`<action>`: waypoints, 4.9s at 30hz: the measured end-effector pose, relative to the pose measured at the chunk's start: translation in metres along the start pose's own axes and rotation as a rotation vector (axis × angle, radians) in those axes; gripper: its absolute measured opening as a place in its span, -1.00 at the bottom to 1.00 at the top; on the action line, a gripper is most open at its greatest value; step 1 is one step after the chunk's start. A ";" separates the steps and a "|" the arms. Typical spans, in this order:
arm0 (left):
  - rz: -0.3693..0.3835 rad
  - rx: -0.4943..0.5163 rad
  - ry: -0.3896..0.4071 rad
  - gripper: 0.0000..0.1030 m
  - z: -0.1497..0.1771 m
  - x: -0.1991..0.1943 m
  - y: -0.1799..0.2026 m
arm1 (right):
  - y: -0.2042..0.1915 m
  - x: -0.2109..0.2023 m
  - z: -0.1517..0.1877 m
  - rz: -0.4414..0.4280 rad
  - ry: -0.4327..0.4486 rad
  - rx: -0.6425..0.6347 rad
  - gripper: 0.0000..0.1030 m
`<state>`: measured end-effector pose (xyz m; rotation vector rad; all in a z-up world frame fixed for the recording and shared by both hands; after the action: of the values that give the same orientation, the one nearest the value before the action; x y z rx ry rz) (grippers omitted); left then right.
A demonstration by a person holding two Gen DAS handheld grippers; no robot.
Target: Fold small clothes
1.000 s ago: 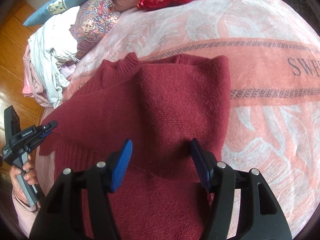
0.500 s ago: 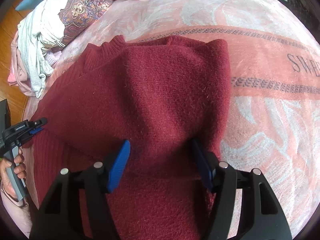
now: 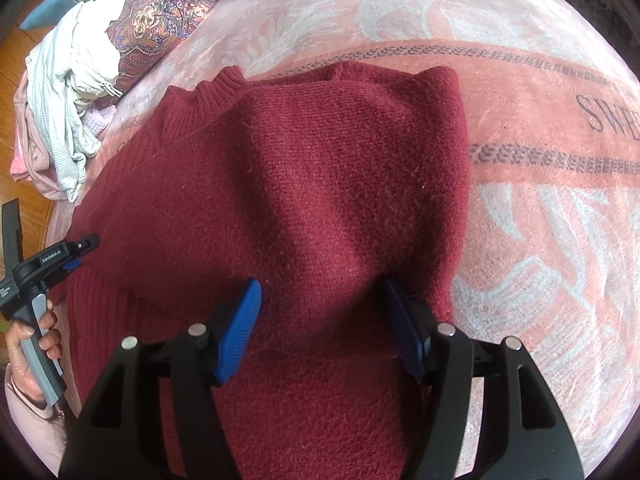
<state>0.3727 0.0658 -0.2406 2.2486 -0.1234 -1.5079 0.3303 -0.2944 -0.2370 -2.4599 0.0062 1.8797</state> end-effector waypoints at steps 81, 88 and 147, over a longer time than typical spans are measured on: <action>0.357 0.238 0.161 -0.92 0.009 -0.069 0.108 | -0.039 -0.055 0.108 -0.013 0.001 -0.205 0.43; 0.307 0.215 0.024 -0.92 0.047 -0.002 0.108 | -0.037 -0.050 0.112 -0.022 -0.008 -0.199 0.43; 0.107 0.181 -0.111 0.00 0.004 -0.014 -0.049 | -0.273 -0.039 -0.055 0.043 -0.070 -0.310 0.22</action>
<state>0.3556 0.1132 -0.2493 2.2542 -0.4231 -1.6211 0.3817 -0.0250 -0.1754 -2.5985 -0.2557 2.1281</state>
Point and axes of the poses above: each gripper's, at about its wrist camera, not at the fingertips, and x roughly the way its jaws point, y to its right, z to its underside, the point moved 7 cm from there along x, roughly the way its jaws point, and after that the axes turned 15 degrees about z, right-handed, at the moved point
